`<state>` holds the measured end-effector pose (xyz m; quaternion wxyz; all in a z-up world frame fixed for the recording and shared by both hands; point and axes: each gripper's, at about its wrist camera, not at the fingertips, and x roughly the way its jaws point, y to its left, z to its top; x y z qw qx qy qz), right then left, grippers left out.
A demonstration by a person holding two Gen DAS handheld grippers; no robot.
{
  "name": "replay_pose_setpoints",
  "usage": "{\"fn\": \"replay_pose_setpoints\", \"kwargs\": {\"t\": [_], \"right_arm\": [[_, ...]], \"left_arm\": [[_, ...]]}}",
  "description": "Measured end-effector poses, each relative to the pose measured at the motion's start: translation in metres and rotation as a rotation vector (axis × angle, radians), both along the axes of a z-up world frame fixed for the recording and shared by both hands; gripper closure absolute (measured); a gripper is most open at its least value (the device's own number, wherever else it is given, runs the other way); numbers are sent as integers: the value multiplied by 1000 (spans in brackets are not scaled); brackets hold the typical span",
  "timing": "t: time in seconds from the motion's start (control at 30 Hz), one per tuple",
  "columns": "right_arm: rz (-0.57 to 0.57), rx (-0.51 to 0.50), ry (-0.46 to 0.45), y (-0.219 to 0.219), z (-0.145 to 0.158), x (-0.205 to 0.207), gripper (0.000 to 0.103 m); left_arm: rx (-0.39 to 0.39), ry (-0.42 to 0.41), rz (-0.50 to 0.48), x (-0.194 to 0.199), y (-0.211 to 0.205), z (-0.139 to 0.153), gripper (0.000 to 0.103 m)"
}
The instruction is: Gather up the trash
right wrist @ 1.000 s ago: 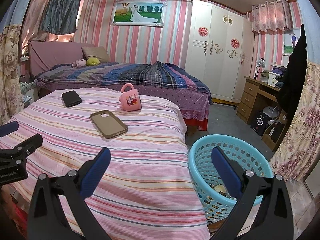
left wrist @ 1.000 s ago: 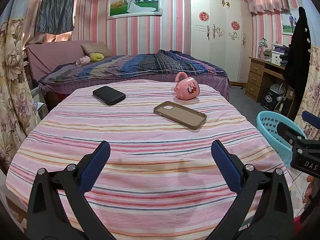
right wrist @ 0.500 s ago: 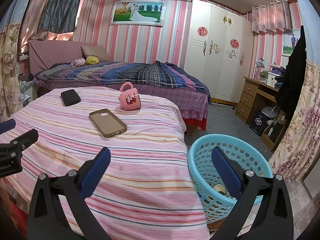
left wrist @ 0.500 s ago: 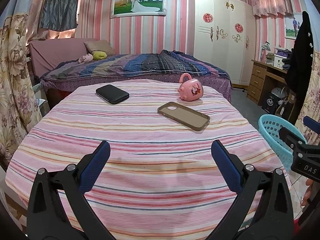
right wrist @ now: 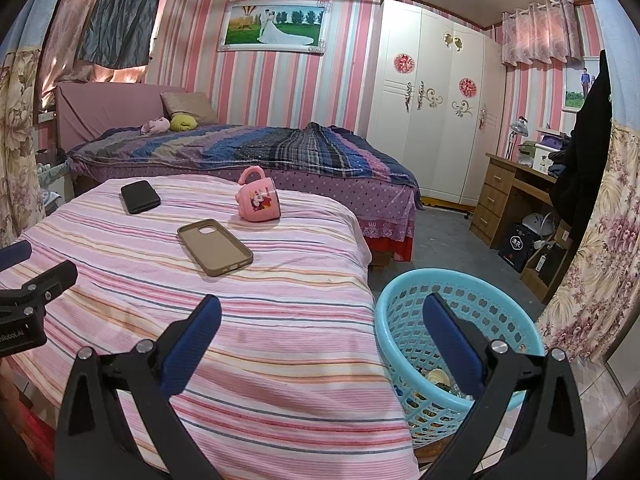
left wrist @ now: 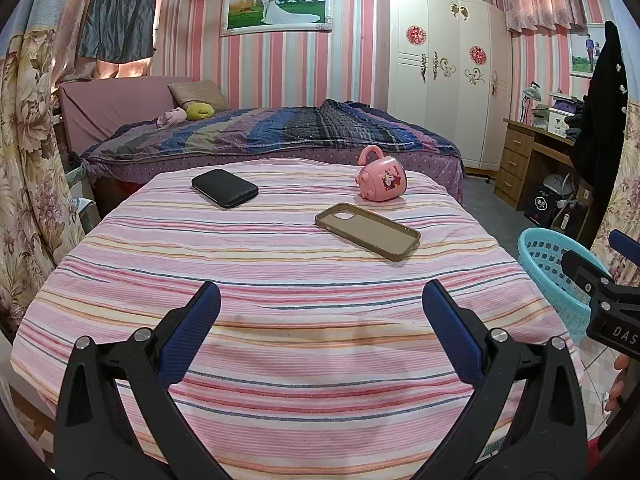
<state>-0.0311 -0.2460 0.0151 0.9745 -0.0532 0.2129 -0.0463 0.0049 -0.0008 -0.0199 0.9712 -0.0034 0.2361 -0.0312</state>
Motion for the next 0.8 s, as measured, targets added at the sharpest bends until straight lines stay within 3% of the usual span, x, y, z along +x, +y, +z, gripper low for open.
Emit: {"fn": "replay_pose_setpoints", "kwargs": {"t": [0.8], "right_arm": [[-6, 6, -2, 3, 0, 0, 5]], "left_arm": [[0, -1, 2, 1, 1, 0, 5]]}}
